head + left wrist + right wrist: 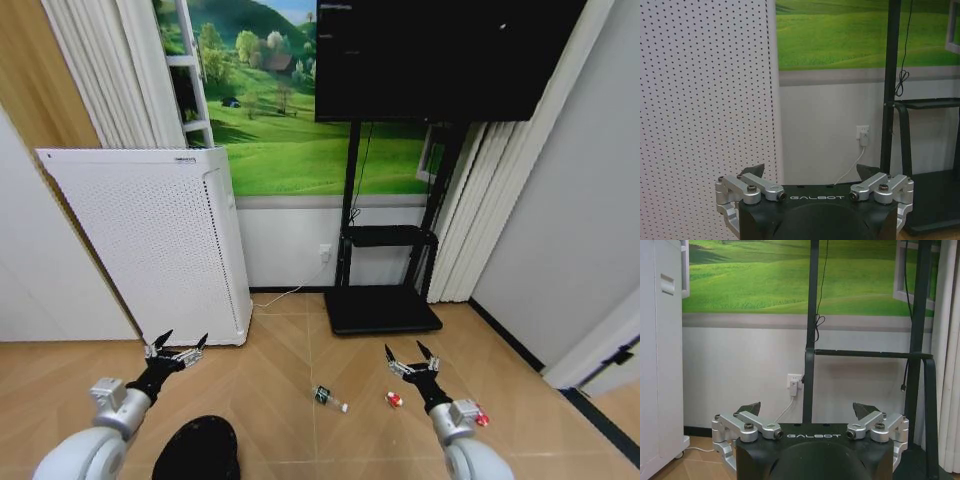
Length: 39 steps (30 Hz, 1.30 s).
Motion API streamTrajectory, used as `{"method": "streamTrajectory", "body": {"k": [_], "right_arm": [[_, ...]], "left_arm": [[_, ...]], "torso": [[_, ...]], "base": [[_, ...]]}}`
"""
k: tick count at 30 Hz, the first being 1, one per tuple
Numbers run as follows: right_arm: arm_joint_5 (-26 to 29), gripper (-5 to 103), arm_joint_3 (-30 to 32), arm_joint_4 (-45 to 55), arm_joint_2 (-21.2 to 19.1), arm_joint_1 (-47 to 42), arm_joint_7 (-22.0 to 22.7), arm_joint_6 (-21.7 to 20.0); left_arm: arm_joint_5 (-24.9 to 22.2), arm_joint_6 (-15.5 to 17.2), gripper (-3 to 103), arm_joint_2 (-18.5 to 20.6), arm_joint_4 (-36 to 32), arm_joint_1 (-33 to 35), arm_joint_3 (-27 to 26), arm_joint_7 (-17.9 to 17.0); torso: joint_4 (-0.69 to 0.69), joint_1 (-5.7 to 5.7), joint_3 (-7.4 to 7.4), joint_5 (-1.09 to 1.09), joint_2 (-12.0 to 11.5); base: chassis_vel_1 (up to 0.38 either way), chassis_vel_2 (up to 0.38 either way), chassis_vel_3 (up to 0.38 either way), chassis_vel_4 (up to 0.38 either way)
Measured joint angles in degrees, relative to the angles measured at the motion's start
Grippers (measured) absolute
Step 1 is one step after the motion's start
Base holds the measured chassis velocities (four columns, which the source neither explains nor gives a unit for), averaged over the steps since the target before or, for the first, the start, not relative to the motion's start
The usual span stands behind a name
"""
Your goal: Pick up the trash bin and place the garbage on the floor into it.
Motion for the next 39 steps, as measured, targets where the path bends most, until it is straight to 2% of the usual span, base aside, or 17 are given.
{"method": "streamTrajectory", "body": {"k": [16,24,29,39], "right_arm": [[0.06,100,-0.14,-1.22,0.71,1.19,1.36,-0.35],[0.12,100,-0.05,-1.45,0.73,1.36,1.37,-0.40],[0.30,100,-0.12,-2.80,0.40,2.37,1.16,0.27],[0.44,100,-0.18,-3.43,-0.08,2.60,0.87,0.42]], "left_arm": [[0.42,0.06,100,-0.70,0.51,-0.11,0.16,-0.18],[0.45,0.13,100,-0.58,0.57,-0.23,0.15,-0.17],[0.86,0.30,100,-0.58,0.42,0.00,0.03,-0.19],[1.70,0.51,100,-1.03,-0.03,0.26,0.28,-0.06]], "torso": [[0.01,-1.16,-2.62,0.00,-3.78],[0.00,-1.38,-3.13,0.00,-4.50],[0.00,-2.09,-4.63,0.00,-6.71],[0.00,-2.73,-6.23,0.00,-8.96]], "base": [[0.000,0.000,0.000,0.000],[0.000,0.000,0.000,0.000],[0.000,0.000,0.000,0.000],[0.000,0.000,0.000,0.000]]}}
